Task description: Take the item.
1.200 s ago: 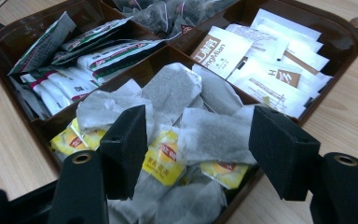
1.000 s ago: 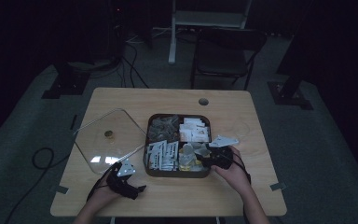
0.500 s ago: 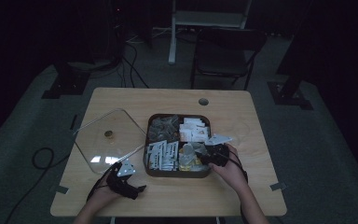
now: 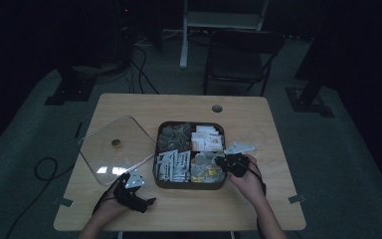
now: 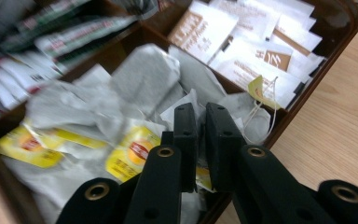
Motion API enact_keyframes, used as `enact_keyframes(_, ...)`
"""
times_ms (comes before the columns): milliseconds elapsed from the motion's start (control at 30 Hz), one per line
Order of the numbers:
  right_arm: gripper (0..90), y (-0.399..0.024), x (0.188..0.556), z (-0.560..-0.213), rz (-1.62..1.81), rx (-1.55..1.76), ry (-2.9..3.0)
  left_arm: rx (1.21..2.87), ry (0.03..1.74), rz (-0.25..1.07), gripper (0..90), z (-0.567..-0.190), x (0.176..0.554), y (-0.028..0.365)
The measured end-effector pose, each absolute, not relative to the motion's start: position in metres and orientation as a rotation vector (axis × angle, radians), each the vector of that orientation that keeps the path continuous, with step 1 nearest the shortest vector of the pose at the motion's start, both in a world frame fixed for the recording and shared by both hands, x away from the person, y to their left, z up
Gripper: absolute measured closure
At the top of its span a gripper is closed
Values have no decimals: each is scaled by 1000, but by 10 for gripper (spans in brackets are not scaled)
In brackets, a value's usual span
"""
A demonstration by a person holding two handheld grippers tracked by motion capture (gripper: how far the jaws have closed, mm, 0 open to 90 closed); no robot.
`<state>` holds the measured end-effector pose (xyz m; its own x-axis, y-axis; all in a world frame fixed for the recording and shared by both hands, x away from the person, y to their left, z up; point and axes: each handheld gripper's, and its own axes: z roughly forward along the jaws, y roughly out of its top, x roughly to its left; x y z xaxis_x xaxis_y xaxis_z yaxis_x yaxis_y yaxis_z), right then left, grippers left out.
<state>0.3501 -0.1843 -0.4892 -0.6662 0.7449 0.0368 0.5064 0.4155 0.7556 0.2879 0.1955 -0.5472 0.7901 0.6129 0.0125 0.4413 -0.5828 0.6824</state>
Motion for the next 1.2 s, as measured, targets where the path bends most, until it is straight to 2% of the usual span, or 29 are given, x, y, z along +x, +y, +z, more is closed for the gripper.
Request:
enact_keyframes(600,845,-196,337,-452,1329,1060,2330,2287,775,325,11,-547,288,196)
enact_keyframes(1200,846,-232,339,-409,1432,1080,2169,2287,776,325,10,-547,288,195)
